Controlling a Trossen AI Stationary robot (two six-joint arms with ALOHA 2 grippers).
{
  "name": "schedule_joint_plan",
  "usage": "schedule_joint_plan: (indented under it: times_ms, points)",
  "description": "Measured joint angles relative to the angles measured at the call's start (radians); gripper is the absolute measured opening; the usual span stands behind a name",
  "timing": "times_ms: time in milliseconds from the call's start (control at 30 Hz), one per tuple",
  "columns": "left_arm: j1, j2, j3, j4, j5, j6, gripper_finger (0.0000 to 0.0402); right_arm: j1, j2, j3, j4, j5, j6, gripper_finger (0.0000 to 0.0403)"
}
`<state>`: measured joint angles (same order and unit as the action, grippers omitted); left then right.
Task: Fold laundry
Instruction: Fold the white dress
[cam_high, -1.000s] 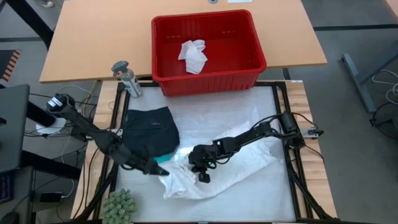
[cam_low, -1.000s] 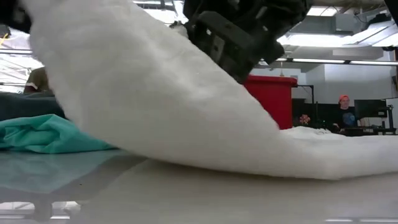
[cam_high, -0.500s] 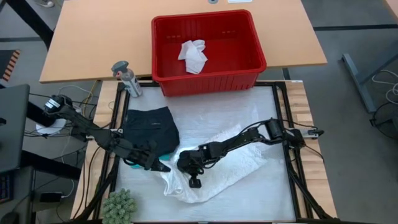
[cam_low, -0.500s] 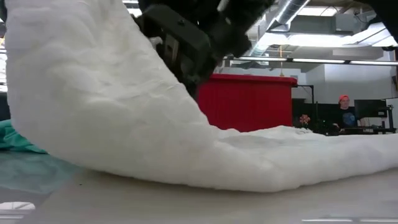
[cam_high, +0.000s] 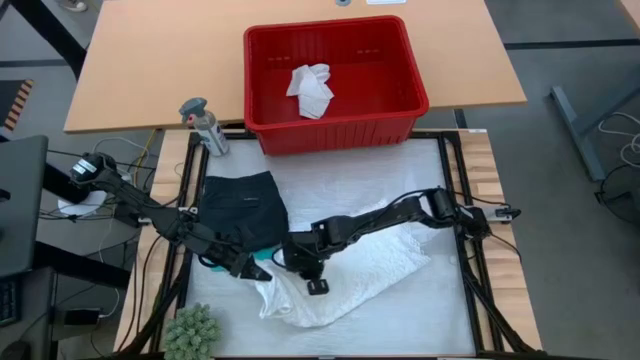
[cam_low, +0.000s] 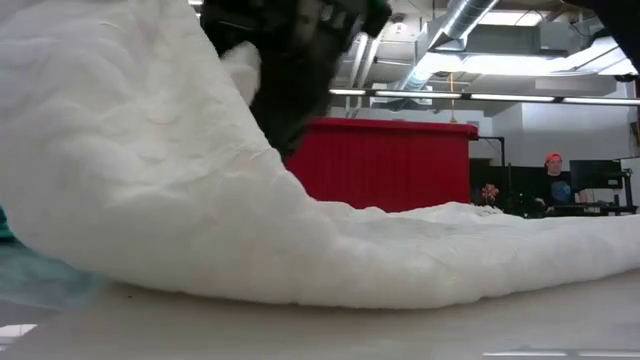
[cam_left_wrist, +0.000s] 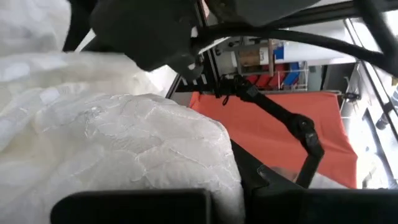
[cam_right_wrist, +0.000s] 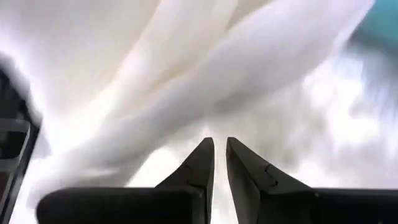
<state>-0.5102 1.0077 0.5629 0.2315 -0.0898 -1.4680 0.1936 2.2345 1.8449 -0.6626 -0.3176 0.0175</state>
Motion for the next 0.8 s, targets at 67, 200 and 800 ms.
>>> schedule_joint_plan:
  times_ms: [67,200,800]
  points:
    - [0.000,0.000,0.000,-0.001,0.009,0.006,0.0000,0.000,-0.014,0.022,-0.097,0.006,-0.030,0.0070]
    - [0.000,0.000,0.000,-0.008,0.027,0.007,0.0000,-0.005,-0.136,0.045,-0.241,0.042,-0.042,0.0067]
    - [0.179,0.217,0.053,0.182,0.323,-0.009,0.0000,0.071,-0.443,-0.040,-0.509,0.507,0.145,0.0065]
